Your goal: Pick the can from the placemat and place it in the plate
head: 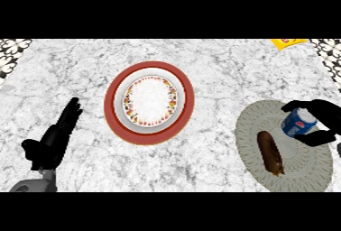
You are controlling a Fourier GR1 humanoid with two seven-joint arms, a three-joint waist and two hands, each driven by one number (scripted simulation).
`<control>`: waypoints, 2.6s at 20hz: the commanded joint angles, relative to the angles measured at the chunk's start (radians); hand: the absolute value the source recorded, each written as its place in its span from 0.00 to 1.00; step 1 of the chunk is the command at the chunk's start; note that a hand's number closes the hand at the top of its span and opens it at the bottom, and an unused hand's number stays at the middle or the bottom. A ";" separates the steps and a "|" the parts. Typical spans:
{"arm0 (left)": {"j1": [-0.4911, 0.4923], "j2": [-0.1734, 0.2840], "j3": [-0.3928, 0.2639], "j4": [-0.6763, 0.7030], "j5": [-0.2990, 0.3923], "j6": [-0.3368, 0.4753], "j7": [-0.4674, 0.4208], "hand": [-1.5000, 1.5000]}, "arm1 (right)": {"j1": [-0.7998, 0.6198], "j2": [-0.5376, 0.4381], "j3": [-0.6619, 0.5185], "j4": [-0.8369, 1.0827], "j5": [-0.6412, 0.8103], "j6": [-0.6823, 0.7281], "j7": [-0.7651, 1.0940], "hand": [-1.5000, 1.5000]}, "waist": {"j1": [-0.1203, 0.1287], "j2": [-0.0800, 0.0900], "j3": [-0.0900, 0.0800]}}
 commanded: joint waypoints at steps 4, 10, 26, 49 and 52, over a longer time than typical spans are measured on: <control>-0.018 -0.009 0.019 0.043 -0.016 -0.025 -0.026 0.50 | -0.018 0.003 -0.011 0.165 0.048 -0.072 -0.179 1.00 | -0.003 0.006 0.007; -0.001 -0.023 0.020 -0.016 -0.031 0.011 0.020 0.50 | 0.103 0.103 -0.046 -0.013 0.035 -0.184 -0.002 1.00 | -0.032 -0.005 0.005; 0.063 -0.001 0.071 0.007 -0.011 0.025 0.008 0.50 | 0.379 0.552 -0.044 -0.373 0.220 -0.721 0.598 1.00 | -0.129 -0.042 -0.011; -0.028 -0.016 0.023 -0.009 -0.013 -0.020 0.036 0.50 | 0.167 0.602 0.734 -0.965 0.901 -0.398 1.660 1.00 | 0.005 0.002 0.002; -0.041 -0.043 -0.014 -0.013 -0.049 0.005 0.046 0.50 | 0.019 0.602 0.761 -0.870 0.827 -0.399 1.763 1.00 | 0.024 0.007 0.004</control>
